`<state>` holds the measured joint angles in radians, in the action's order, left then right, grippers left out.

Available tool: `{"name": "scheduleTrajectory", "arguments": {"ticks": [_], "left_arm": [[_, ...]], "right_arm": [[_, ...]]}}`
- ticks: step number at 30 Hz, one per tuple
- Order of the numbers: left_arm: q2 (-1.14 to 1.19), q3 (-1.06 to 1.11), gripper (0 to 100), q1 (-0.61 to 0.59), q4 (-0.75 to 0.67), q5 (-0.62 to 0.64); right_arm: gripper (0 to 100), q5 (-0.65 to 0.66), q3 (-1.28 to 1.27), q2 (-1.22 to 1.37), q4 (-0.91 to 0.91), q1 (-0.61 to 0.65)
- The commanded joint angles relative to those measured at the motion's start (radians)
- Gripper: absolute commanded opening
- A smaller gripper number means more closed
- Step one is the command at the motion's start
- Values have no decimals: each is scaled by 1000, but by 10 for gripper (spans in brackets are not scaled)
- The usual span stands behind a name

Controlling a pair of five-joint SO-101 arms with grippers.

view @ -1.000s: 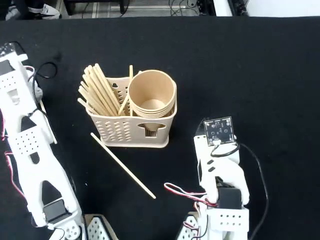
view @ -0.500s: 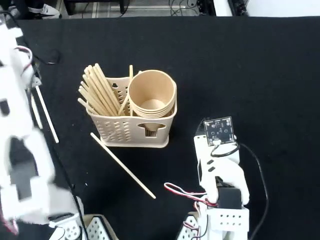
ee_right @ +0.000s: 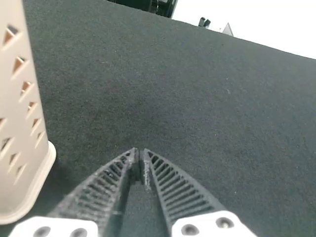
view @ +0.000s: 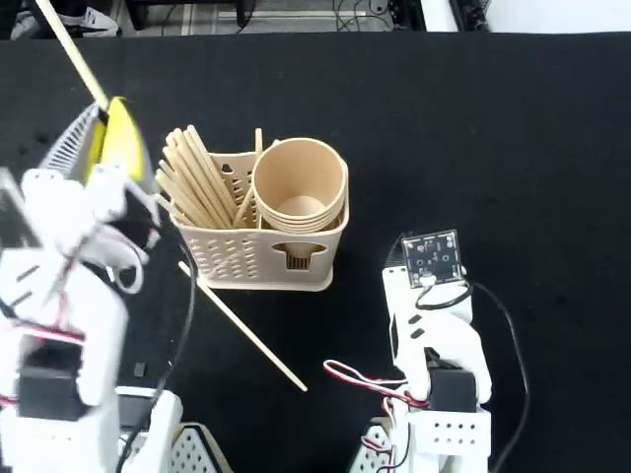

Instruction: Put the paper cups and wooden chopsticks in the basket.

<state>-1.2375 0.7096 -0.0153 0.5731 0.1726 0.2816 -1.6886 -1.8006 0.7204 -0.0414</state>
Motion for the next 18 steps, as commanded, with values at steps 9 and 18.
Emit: {"name": "scheduleTrajectory", "arguments": {"ticks": [9,18], "left_arm": [[-126,559,88,162,-514,18],[-135,440,138,127,-298,110]], "right_arm": [[13,8,4,-71,3,12],[13,8,4,-71,3,12]]}}
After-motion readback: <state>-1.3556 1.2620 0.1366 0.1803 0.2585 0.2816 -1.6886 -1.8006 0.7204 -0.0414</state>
